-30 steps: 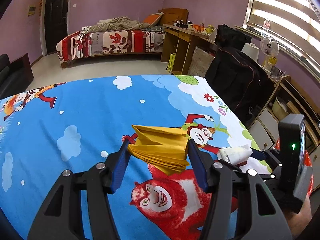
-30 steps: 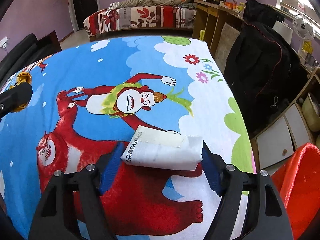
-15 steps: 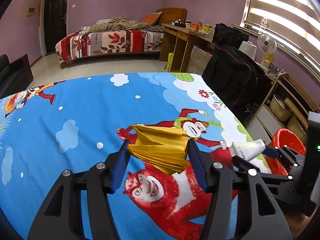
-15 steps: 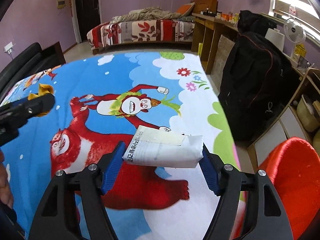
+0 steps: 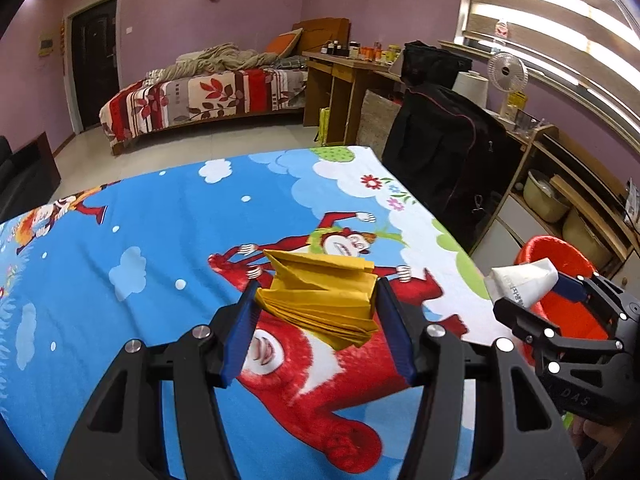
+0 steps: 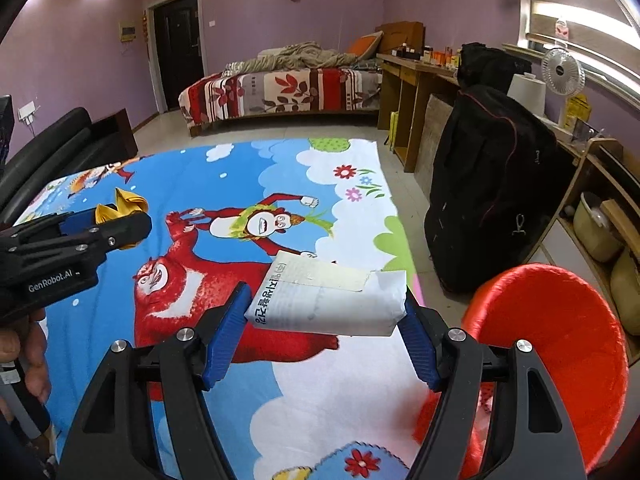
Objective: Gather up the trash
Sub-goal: 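Carry the yellow paper and white packet over the red wastebasket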
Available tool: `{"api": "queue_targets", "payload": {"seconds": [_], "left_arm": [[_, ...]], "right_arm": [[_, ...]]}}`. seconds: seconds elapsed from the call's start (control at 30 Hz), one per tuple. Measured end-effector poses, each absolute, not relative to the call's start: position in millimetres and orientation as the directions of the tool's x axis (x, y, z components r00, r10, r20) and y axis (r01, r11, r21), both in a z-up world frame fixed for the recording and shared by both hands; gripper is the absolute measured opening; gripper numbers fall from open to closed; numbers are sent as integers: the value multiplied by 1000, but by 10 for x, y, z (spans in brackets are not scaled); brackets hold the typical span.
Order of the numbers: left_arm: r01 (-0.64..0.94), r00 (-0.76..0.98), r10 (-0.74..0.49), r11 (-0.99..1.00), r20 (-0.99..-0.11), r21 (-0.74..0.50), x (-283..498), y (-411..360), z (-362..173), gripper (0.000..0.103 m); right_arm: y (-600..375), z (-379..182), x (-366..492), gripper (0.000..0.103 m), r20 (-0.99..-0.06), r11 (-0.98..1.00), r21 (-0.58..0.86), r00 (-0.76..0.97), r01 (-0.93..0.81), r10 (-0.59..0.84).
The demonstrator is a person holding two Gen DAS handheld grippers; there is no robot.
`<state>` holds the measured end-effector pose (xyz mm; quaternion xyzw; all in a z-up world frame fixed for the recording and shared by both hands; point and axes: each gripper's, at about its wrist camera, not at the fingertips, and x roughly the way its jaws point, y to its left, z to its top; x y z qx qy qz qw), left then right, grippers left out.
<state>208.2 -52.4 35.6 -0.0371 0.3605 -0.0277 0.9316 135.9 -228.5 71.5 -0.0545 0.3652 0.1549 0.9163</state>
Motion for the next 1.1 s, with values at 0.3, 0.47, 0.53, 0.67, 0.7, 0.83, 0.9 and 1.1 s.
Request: {"api": "queue_targets", "payload": {"seconds": [0.3,0.47,0.53,0.67,0.7,0.83,0.9,1.1], "left_arm": [[94,741,-108,994,-663,-56,2003,-897,501,56],[136,736,-135,989,-663,-50,1998,-1106,546,56],[155,732,-150,987,-664,-53,1993,-1193,558,56],[190,723,-178,980,-668,-56,2008,-1349,569,56],[197,721,-183,979,-668,-55,2009,-1388,575,56],[236,713,-211,970,-669,-54,2013,-1559,596,56],[255,709,-224,965,-669,-52,2018,-1649,606,56],[314,691,-269,948,-671,-56,2039,-1933,643,56]], "right_arm": [[-2626,855,1213,68,-663,956,22,711,-294,234],[-2866,890,1181,68,-659,965,27,722,-261,213],[-2955,911,1166,68,-655,969,28,728,-246,204],[-3163,957,1158,68,-651,977,21,739,-212,175],[-3239,976,1159,68,-651,979,17,742,-201,164],[-3473,1028,1142,68,-646,986,9,752,-165,132],[-3596,1056,1133,68,-642,989,5,758,-147,115],[-3967,1104,1090,68,-637,996,1,768,-87,68]]}}
